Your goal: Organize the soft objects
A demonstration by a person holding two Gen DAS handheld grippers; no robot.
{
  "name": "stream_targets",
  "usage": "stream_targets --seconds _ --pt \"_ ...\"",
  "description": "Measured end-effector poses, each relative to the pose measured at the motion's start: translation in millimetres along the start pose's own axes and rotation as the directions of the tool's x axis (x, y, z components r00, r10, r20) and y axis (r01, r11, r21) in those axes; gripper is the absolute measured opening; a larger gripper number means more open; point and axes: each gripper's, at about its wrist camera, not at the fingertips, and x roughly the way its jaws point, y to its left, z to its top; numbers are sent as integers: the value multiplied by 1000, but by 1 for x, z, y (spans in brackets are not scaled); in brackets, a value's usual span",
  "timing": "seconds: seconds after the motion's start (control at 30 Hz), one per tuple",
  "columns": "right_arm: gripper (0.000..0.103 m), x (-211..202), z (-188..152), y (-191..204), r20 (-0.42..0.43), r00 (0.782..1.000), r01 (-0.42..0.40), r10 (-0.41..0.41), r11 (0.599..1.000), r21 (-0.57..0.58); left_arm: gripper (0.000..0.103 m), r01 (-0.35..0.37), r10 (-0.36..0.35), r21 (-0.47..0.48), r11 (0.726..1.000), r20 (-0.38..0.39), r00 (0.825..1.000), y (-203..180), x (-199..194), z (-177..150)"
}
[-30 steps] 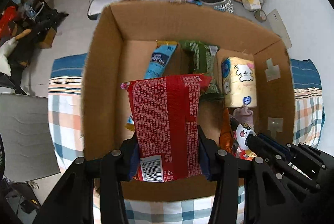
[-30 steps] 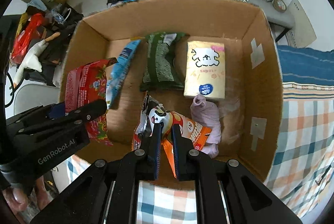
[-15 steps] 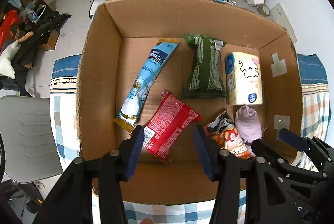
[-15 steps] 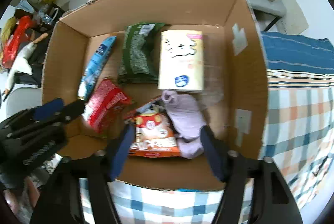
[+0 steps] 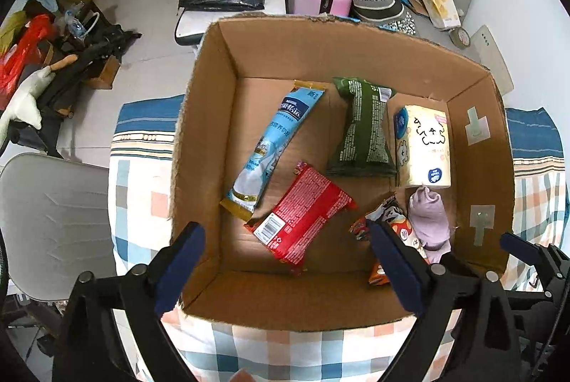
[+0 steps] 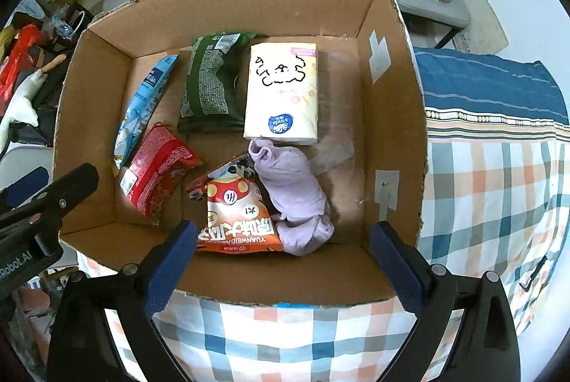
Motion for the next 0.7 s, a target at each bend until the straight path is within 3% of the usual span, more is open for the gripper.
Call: stream_targets --seconds 0.17,0.33,0.7 --pt "100 -23 -10 -2 43 999 3 -3 1000 2 95 -8 9 -12 1000 53 999 -1 -26 -11" --pt "100 -69 -34 -7 146 989 4 -5 1000 6 95 -16 21 -29 999 150 988 -1 -73 -32" --pt "100 -187 -121 -18 344 938 -30 34 999 -18 95 -5 19 -42 999 340 940 1 -192 -108"
